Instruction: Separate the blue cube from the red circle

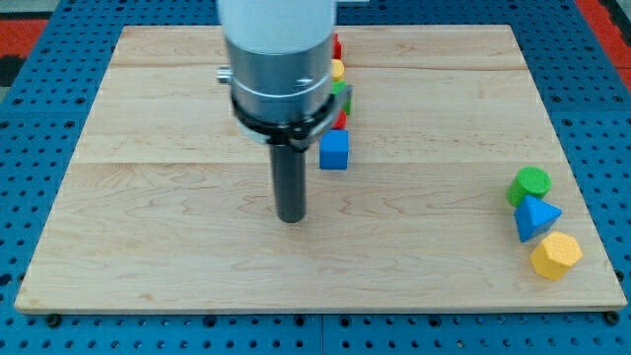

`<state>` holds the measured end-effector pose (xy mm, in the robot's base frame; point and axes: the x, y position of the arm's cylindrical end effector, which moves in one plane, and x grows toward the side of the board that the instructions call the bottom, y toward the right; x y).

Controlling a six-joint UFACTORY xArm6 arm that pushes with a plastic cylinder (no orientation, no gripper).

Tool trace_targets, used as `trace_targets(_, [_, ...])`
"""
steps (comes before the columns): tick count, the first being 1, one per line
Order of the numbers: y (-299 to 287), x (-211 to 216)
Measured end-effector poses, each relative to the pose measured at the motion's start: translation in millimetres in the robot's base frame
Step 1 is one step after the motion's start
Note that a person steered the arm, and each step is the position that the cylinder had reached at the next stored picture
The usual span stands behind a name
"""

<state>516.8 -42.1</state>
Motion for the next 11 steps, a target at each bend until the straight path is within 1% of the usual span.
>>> trace_targets(1, [-21.6,-7.8])
trace_targets(3, [-23.6,-69.1])
trace_targets(4, [-20.3,-81.8])
trace_targets(5, [1.5,-81.8])
trace_targets(7, [37.0,-102.2])
trace_targets(8, [81.3,-103.2])
trace_targets(9, [112.1,-93.9])
trace_targets(10, [107.2,-88.0])
trace_targets(11, [89.3,-69.2])
